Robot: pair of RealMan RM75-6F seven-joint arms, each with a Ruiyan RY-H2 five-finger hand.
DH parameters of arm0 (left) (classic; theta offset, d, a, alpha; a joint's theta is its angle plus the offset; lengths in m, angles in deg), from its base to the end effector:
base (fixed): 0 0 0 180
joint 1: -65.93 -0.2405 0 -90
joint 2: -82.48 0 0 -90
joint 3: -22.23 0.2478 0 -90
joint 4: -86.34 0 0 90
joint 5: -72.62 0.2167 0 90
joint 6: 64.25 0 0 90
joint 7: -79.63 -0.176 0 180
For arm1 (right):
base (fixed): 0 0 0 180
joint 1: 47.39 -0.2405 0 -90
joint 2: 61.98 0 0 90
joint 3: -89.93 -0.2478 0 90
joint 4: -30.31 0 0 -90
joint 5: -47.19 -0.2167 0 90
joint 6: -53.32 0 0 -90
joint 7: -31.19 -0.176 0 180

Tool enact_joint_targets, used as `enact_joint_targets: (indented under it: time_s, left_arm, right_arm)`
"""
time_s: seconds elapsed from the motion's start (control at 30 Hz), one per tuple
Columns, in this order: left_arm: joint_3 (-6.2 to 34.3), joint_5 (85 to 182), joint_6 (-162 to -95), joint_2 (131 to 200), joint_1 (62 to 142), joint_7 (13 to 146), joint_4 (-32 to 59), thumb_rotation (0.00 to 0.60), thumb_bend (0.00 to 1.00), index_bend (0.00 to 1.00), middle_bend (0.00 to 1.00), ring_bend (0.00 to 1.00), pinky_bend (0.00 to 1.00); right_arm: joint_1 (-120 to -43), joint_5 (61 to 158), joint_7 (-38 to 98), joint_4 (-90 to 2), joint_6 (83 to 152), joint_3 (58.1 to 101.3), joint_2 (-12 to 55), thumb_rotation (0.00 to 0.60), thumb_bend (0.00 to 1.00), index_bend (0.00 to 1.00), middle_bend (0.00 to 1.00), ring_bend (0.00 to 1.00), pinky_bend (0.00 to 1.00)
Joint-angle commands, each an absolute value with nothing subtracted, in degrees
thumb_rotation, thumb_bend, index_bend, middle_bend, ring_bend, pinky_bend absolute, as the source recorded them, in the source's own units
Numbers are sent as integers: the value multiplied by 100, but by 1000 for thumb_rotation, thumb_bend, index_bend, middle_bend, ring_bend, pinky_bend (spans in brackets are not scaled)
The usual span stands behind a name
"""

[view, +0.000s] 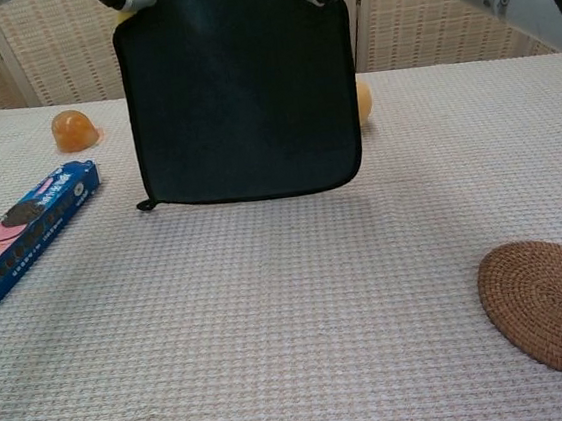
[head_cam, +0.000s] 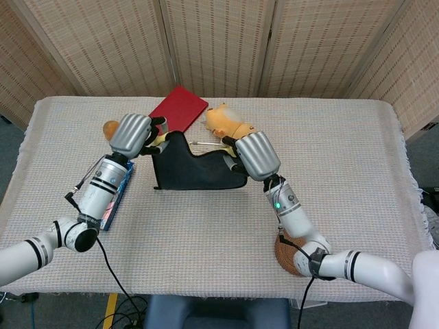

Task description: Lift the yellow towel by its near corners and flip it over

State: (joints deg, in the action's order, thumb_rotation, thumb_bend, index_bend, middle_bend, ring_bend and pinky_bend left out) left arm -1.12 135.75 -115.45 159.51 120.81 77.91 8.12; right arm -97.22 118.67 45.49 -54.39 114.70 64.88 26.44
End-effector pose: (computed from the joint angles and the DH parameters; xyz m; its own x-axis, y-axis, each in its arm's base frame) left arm -0.0490 0.4767 0.0969 0.2399 0.0107 0.9707 0.8827 -0.4185 -0.2136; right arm -0.0160 -0.4184 0.0441 0.2114 0.0728 0.9747 -0.8316 -0.5107 0.2184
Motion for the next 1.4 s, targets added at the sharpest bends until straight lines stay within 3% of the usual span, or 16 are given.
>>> enact_joint_targets:
  time_s: [0.03,0.47,1.0,1.4]
  left_arm:
    - [-174,13331,-11438,16107,12290,7574,1154,600,412,678,956,860,969]
    - [-206,12830,-11100,16373,12742,7147,2000,600,411,672,956,853,967]
    - [-168,12403,-10664,16988,13143,7061,3423,600,412,665,955,851,966]
    - [-181,12416,-10585,17091,13229,7152,3466,600,411,667,956,851,967]
  right_arm:
    - [-9864,11723,4578,-5190,11468,6414,2788,600,519,656,970,997,999]
    - [-10331,11398,4553,-4198,11355,6303,3173,600,519,657,969,999,999]
    - [-11176,11467,4373,-2298,10879,6390,3839,600,475,657,966,1000,999]
    - [-11358,11498,4078,-1306,10685,6557,4137,600,469,657,962,1000,999]
